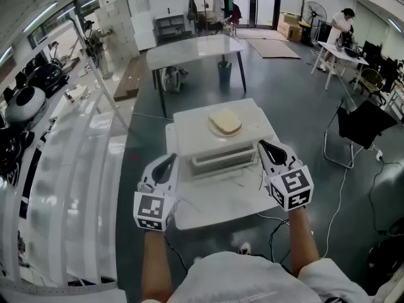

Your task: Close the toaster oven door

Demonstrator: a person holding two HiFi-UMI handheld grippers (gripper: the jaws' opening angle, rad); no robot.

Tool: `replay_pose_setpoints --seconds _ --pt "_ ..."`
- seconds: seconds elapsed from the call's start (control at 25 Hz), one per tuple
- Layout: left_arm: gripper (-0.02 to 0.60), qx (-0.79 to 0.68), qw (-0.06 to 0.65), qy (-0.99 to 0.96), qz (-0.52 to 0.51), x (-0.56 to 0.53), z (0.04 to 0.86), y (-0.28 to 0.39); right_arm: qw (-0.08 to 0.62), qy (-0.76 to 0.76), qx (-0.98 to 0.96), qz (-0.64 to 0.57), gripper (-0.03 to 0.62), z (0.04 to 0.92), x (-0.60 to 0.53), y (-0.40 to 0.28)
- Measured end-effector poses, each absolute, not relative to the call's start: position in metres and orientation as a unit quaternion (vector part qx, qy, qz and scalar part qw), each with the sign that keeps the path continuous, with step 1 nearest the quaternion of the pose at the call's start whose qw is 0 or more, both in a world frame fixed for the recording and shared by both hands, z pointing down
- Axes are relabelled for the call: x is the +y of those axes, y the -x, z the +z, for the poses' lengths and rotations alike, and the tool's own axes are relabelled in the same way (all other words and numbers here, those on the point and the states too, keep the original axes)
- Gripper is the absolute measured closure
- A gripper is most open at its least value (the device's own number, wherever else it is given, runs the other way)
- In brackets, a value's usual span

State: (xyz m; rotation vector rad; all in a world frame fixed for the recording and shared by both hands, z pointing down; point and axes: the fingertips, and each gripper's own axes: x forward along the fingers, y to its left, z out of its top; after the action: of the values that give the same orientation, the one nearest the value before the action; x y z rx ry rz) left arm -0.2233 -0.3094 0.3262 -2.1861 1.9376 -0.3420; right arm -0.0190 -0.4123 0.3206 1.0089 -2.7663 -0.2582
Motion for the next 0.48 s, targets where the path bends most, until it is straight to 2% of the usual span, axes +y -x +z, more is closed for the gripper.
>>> replay_pose_setpoints --seconds 0.48 --pt "0.561 0.654 0.123 0.738 -0.110 -0.298 0.304 0.213 0.103 -0.314 -0.936 -0.124 0.579 0.307 -0.396 0.030"
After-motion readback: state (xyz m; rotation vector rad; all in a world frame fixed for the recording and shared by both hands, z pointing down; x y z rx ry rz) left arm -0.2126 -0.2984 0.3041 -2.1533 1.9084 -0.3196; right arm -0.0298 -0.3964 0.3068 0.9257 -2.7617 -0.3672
